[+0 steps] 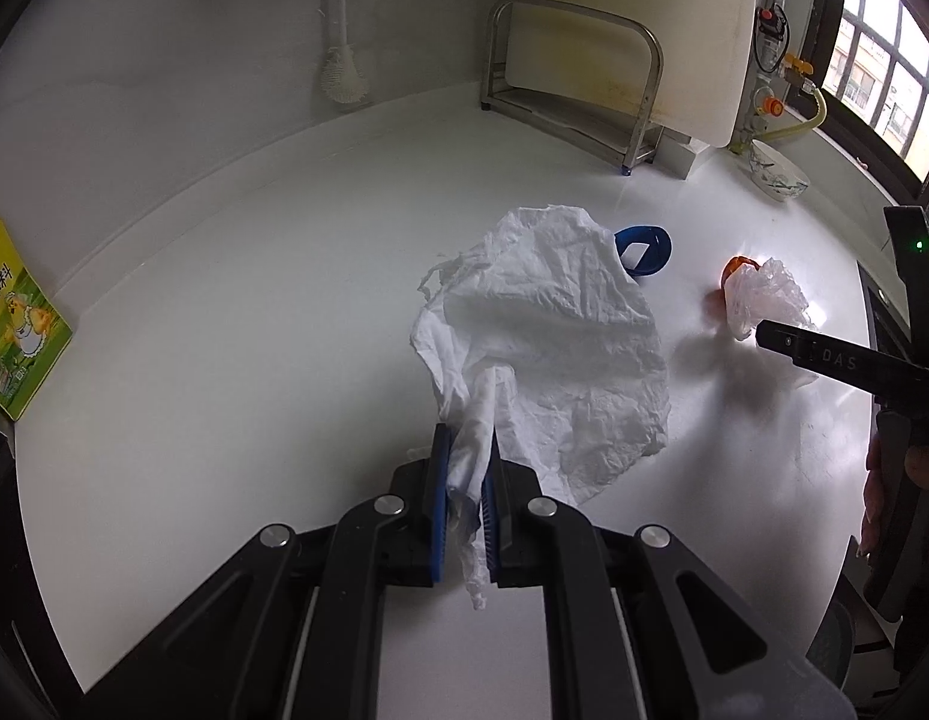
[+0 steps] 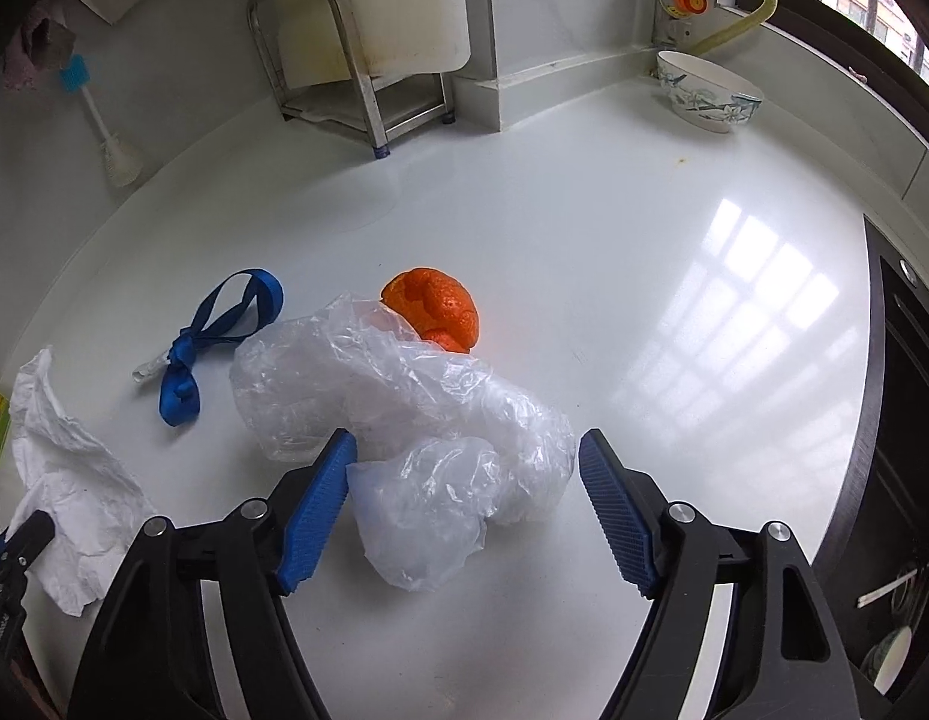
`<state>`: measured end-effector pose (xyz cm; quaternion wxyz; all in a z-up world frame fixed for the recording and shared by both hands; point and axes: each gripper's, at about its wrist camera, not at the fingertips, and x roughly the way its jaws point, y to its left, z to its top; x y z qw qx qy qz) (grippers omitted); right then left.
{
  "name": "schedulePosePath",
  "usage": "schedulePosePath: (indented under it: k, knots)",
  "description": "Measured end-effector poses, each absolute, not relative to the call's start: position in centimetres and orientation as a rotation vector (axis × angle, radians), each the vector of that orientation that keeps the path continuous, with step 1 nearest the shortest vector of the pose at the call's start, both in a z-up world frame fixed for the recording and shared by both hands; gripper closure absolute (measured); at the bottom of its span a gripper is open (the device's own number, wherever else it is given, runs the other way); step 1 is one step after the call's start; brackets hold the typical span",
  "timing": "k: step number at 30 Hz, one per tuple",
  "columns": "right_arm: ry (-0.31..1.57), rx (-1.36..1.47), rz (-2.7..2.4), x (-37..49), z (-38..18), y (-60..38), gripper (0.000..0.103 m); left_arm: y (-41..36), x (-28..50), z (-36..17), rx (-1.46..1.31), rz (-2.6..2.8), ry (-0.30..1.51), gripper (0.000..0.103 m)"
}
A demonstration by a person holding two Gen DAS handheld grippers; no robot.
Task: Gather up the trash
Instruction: 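Grasp the white plastic bag with the left tool while the right tool grasps the clear bag, then carry both bags over the grey bin and open both tools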
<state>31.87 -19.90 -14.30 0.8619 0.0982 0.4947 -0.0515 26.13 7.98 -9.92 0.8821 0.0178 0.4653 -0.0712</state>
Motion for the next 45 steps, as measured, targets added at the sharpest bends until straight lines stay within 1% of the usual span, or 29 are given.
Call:
schedulePosePath:
  k: [1,3,6,17,30,45]
  knots:
    - [1.047,0.211,-0.095,31.8,-14.4,-19.8,0.055,8.0,26.1,-9.9,0.036,-0.150,0.969,0.093]
    - [1.037,0.221,-0.071,31.5,-14.2,-19.6,0.060,8.0,25.9,-9.8,0.034,-0.154,0.968,0.093]
    - [1.016,0.225,-0.045,30.7,-13.5,-19.2,0.063,7.8,25.7,-9.4,0.032,-0.165,0.964,0.093]
    - [0.976,0.253,-0.040,25.4,-11.0,-18.9,0.064,6.0,23.1,-7.7,0.042,-0.226,0.939,0.093]
    - [0.936,0.290,-0.046,16.7,-8.9,-19.7,0.064,3.3,18.7,-5.9,0.060,-0.269,0.919,0.093]
    - [0.943,0.312,-0.023,5.4,-8.5,-24.9,0.064,-2.5,9.3,-3.6,0.060,-0.267,0.909,0.093]
